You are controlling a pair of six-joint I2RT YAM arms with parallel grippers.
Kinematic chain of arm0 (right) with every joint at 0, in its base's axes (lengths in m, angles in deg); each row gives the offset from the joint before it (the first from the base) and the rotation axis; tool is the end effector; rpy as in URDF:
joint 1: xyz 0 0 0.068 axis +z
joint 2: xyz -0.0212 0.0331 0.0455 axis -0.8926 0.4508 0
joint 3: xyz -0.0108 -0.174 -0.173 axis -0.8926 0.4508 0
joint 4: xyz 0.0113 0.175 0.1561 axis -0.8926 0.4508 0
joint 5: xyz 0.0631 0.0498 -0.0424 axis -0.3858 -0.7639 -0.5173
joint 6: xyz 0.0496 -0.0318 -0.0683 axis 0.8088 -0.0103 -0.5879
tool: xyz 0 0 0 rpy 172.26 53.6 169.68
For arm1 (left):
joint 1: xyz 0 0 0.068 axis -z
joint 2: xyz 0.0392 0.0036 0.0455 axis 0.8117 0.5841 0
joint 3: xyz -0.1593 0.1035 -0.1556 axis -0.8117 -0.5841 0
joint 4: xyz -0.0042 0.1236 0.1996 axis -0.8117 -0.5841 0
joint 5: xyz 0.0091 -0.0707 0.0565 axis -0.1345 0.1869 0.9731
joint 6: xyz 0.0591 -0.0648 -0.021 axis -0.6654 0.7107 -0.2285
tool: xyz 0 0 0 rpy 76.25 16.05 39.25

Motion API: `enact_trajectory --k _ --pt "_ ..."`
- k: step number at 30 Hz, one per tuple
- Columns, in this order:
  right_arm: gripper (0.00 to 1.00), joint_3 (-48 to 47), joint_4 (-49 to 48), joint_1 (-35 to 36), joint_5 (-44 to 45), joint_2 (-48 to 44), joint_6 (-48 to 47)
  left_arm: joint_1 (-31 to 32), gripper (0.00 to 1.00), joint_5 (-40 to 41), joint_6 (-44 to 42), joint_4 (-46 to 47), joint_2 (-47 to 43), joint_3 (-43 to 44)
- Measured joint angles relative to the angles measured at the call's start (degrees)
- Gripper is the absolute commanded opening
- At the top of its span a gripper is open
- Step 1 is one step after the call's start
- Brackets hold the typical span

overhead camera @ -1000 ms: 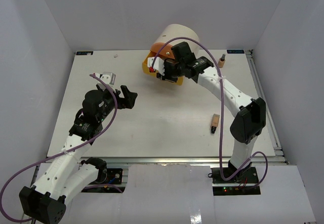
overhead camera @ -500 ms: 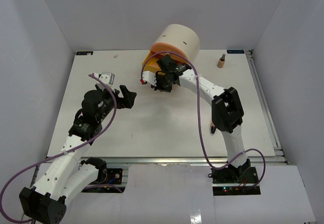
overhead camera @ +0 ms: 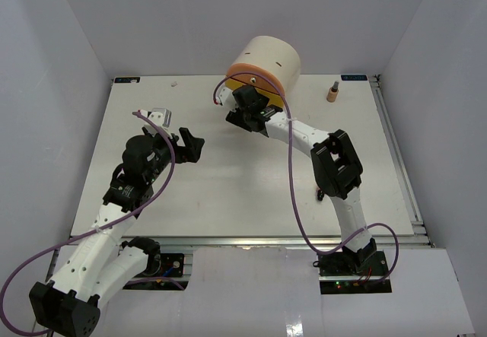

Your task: Organize the makeup

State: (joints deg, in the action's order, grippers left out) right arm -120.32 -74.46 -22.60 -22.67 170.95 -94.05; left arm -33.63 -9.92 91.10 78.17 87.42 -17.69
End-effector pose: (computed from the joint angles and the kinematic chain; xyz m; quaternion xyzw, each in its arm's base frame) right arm 0.3970 0.2972 0.1991 -0.4764 0.7316 -0.1742 0.4554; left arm 0.2104 -0.0833 0.2942 0.0472 0.7845 -0.2116 0.5810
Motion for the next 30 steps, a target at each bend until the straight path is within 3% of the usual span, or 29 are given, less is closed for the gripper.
enact_trajectory --k 11,17,19,20,21,24,27,30 --pt "0.89 -0.02 -2.17 -0.76 -0.23 -0.17 -0.66 -0.46 0.98 -0.3 -0.02 0.02 0.09 -0.02" --pt "0.78 3.06 15.87 -3.1 -33.92 -10.03 -4.78 -1.32 0.98 -6.39 -0.8 2.26 0.94 -1.32" --pt "0.7 6.64 19.32 -3.19 -42.53 -17.48 -5.7 -1.37 0.98 -9.48 -0.85 3.26 2.19 -1.82" --pt "0.6 8.13 20.15 -3.33 -45.9 -21.2 -5.77 -1.38 0.98 -11.17 -0.68 3.85 3.32 -1.96" --pt "0.5 9.8 19.83 -3.57 -48.87 -24.94 -5.52 -1.38 0.98 -13.16 -0.21 5.04 4.94 -2.01" --pt "0.4 16.12 17.97 -7.8 -58.57 -35.71 -1.87 -1.38 0.98 -18.84 2.61 10.04 11.38 -2.0" --pt "0.4 24.25 10.19 -18.37 -68.06 -43.99 4.62 -1.31 0.98 -22.9 6.39 14.72 18.54 -1.82" --pt "0.43 38.23 -0.91 -31.58 -76.66 -50.47 14.83 -0.42 0.94 -23.15 9.8 19.02 27.06 0.4"
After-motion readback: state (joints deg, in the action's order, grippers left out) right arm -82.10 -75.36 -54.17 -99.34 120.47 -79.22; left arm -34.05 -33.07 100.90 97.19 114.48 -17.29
